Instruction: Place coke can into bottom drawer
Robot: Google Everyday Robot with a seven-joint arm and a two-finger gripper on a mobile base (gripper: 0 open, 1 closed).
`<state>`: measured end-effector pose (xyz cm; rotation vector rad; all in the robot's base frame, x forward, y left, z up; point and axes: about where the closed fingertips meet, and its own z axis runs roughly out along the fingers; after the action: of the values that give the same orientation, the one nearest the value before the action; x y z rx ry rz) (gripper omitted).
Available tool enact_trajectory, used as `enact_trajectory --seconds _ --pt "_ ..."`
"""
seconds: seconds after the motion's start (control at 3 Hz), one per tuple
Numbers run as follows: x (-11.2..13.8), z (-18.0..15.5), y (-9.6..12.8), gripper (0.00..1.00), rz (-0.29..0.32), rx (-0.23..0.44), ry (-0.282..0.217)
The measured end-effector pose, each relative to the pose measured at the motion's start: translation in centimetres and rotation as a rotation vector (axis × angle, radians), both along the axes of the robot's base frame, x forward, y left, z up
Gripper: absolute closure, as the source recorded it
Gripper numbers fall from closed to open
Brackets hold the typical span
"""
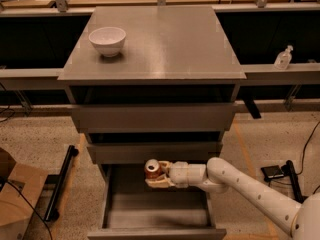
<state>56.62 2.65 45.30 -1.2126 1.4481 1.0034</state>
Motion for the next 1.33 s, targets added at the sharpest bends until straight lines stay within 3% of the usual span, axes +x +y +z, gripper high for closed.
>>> enact_trajectory --seconds 0.67,1.0,1.33 --pt "1.3 -6.2 -0.4 1.00 -0.024 0.080 -0.022" --pt "2.1 -10.2 -1.0 1.00 -0.056 0.119 -0.004" --pt "2.5 -10.6 -1.3 1.00 -0.068 0.120 -0.002"
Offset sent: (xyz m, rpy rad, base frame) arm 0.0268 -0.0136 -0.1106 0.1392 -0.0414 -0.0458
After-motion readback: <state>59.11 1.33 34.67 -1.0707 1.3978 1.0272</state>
